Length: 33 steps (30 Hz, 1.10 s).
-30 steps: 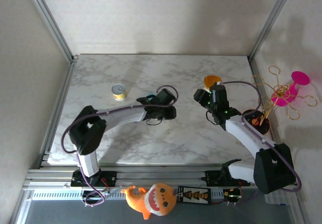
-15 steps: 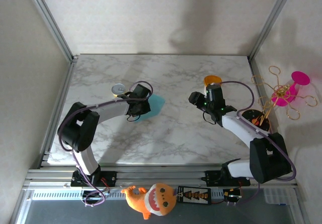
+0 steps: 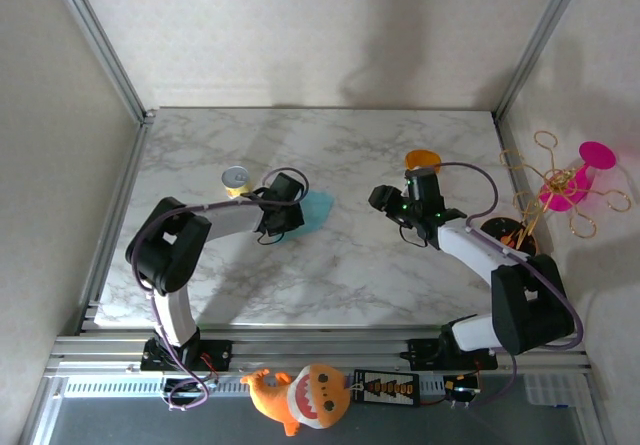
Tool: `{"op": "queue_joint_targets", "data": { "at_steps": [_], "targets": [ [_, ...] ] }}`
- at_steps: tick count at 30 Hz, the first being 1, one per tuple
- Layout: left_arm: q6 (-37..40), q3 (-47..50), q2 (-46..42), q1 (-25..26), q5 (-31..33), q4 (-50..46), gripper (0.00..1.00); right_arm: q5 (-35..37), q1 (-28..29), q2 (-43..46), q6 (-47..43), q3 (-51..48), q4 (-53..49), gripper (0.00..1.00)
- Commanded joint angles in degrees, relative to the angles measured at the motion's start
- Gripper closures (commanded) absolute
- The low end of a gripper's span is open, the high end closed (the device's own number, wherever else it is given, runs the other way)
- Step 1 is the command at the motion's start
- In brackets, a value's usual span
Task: Fold a paper plane with a square sheet of paper (pick it up from the middle)
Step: Move the paper to the center of the table, then fold the wing for the fifth time at the center of the table.
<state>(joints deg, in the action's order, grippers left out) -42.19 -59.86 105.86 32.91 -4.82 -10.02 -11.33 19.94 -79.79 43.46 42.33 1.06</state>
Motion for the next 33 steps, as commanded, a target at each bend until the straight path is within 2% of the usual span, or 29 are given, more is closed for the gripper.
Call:
{"op": "queue_joint_targets", "data": {
  "at_steps": [1, 6, 13, 19, 33],
  "targets": [
    [-4.24, 1.33, 2.01, 4.06, -6.45, 3.04, 0.96, -4.91, 1.11, -1.98, 4.62, -0.8, 2.54, 0.41],
    [-7.84, 0.11, 3.36, 7.58, -8.34, 5.29, 0.96, -7.9, 4.1, -6.14, 9.89, -1.45, 3.86, 0.44],
    [-8.32, -1.23, -0.61, 7.79, -8.53, 5.62, 0.92, -6.95, 7.16, -6.96, 16.78, -4.69, 4.3, 0.47],
    [-8.52, -0.48, -3.04, 7.43, -7.27, 6.31, 0.9, -6.53, 8.23, -4.94, 18.84, -7.12, 4.5, 0.47],
    [-10.92, -0.13, 2.56, 6.91, -3.32, 3.3, 0.98, -8.32, 9.94, -6.66, 20.5, -7.27, 4.71, 0.48]
  ]
}}
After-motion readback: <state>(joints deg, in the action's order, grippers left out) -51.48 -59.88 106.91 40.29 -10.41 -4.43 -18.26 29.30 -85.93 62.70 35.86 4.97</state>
